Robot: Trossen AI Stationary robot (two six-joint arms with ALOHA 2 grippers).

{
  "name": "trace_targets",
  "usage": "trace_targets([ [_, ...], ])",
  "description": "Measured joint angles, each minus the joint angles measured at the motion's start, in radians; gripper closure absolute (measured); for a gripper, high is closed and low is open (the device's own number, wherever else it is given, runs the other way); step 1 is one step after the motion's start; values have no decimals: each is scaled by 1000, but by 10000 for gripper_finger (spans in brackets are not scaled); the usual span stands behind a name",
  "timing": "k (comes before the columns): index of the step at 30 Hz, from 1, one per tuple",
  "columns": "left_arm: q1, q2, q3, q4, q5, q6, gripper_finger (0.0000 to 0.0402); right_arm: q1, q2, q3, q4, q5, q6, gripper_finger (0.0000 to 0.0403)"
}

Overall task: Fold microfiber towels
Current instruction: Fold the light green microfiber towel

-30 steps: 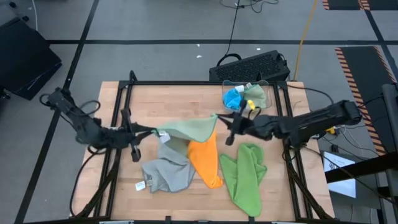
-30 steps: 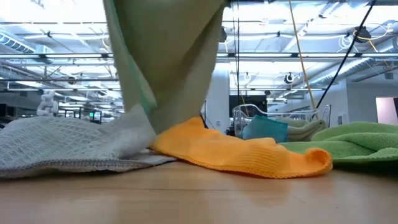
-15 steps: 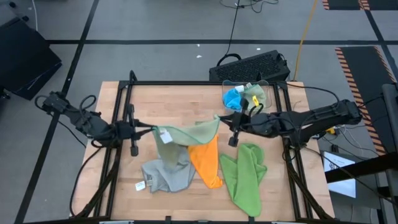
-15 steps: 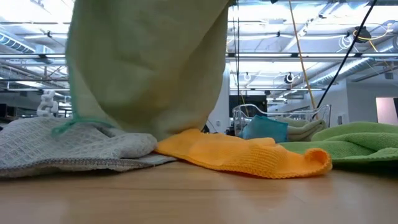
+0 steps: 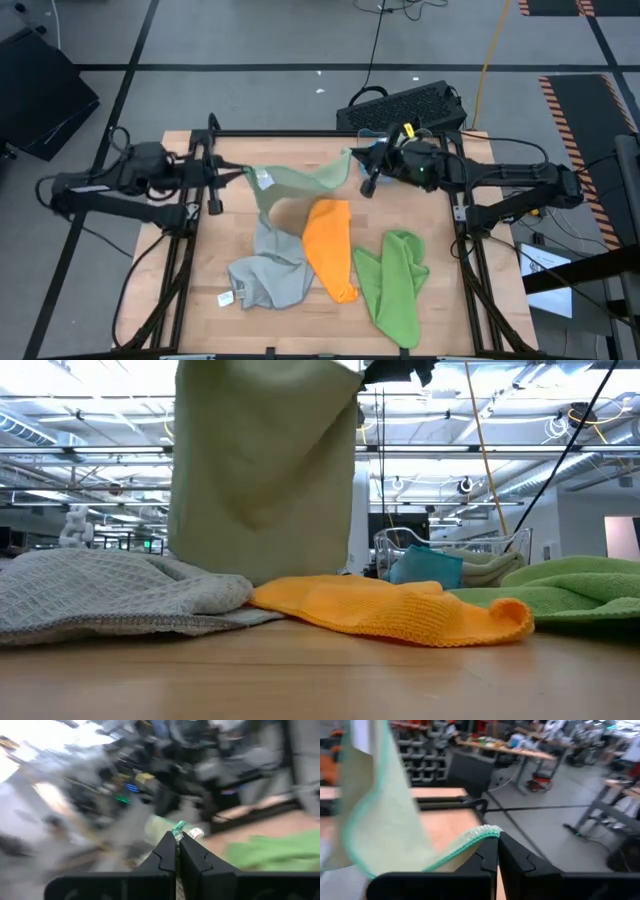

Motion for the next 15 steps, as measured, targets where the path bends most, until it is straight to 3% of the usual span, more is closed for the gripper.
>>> trace_targets([
  [3,42,3,0,-115,182,-150,389,62,-19,0,-64,-6,37,403],
  [7,33,0,0,-320,276,-283,368,179,-38,0,-166,-24,123,403],
  [11,-11,8,-31,-429,222,-348,362,297,-36,0,-215,-58,206,403],
  [15,-65,24,-124,-322,154,-407,361,382,-1,-2,-246,-57,238,403],
])
